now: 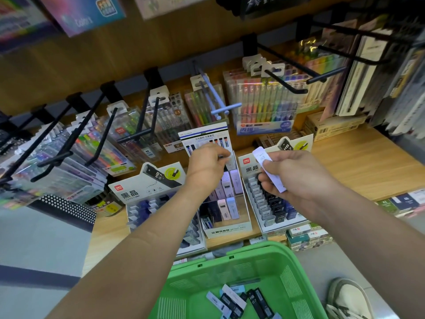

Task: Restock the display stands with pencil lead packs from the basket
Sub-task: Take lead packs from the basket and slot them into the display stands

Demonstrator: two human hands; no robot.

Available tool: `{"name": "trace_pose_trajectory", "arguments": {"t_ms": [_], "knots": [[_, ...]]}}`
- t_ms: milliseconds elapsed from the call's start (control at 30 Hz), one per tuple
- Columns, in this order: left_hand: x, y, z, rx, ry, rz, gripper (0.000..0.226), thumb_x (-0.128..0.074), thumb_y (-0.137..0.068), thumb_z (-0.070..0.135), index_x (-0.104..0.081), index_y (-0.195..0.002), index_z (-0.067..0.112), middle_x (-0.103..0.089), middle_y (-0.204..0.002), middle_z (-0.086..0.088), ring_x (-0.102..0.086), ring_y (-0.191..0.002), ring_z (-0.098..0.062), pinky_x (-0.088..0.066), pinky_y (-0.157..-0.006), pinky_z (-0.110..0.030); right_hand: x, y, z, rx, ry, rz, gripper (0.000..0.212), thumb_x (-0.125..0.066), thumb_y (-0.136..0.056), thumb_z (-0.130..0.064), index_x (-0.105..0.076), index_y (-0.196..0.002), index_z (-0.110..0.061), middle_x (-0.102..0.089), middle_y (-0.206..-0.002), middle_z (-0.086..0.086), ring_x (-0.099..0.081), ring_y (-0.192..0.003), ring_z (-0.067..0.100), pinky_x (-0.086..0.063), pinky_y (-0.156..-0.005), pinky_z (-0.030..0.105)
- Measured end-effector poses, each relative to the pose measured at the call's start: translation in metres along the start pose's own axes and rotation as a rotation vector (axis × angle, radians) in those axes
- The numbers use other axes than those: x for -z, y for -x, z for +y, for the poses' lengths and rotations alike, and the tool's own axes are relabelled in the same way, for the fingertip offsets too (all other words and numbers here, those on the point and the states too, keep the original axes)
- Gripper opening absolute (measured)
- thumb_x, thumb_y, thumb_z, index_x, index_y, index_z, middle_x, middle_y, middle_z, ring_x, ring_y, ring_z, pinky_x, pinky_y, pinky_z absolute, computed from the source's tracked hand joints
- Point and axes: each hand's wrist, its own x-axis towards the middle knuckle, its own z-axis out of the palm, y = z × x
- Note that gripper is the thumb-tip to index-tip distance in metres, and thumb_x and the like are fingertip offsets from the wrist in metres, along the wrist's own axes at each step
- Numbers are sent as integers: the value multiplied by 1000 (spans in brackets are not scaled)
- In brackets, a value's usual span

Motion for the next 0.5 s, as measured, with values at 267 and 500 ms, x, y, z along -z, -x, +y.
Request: {"name": "trace_pose_trajectory", "arguments": {"t_ms": [267,500], "knots": [[5,-2,17,-74,-291,-187,39,-49,-95,4,-59,-129,19,-57,-128,-8,-53,-117,-27,-41,-97,-31,1,1,0,-5,-10,-36,20,-56,-95,4,-64,-84,-12,-68,-89,14,-67,-77,21,-58,-71,30],[51,44,31,160,1065,-304,34,-51,-92,-7,-70,-106,18,-74,-100,-3,-70,-92,-17,-56,-77,-24,1,3,-2,-18,-28,-96,10,-61,-93,-3,-71,-95,-4,-71,-82,14,-59,-57,11,-45,-48,16]]}}
